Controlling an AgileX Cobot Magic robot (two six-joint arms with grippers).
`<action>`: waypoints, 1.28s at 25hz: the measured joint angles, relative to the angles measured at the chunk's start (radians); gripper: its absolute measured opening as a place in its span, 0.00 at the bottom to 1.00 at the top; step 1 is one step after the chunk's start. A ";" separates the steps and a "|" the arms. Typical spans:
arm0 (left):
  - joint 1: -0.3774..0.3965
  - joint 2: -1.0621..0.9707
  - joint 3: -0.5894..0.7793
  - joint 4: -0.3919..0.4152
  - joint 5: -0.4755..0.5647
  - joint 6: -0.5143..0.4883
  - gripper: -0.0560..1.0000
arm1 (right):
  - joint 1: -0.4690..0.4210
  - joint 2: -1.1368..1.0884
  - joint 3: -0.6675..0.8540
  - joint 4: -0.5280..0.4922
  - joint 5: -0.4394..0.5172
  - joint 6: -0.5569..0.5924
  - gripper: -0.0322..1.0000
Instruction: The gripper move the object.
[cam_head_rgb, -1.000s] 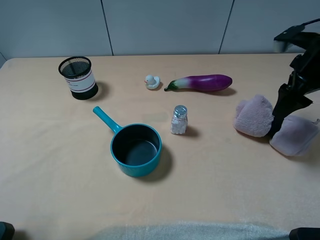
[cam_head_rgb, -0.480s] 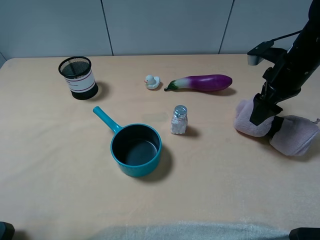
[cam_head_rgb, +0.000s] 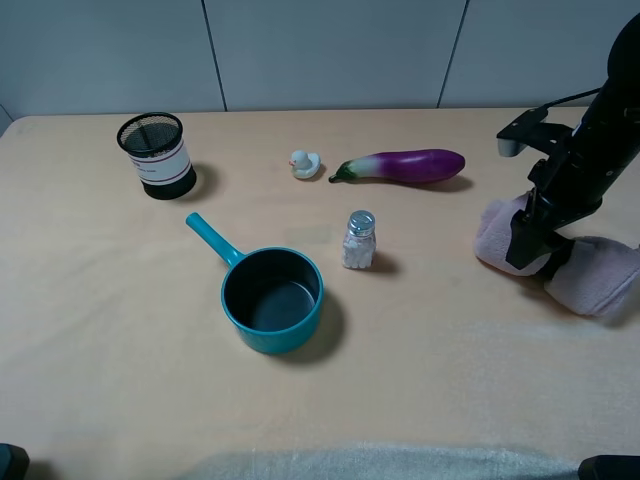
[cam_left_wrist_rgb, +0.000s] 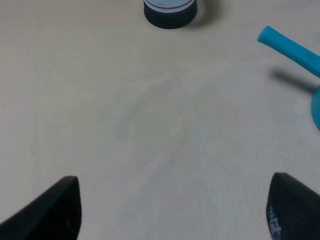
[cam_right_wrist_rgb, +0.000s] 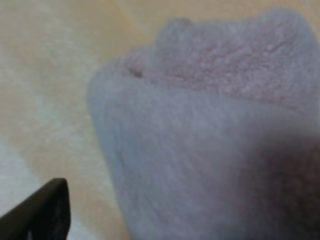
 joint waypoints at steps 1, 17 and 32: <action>0.000 0.000 0.000 0.000 0.000 0.001 0.76 | -0.008 0.000 0.006 0.000 -0.008 0.001 0.62; 0.000 0.000 0.000 0.001 0.000 0.001 0.76 | -0.017 -0.004 0.142 0.006 -0.245 0.023 0.61; 0.000 0.000 0.000 0.001 0.000 0.001 0.76 | -0.019 -0.004 0.143 0.027 -0.253 0.026 0.36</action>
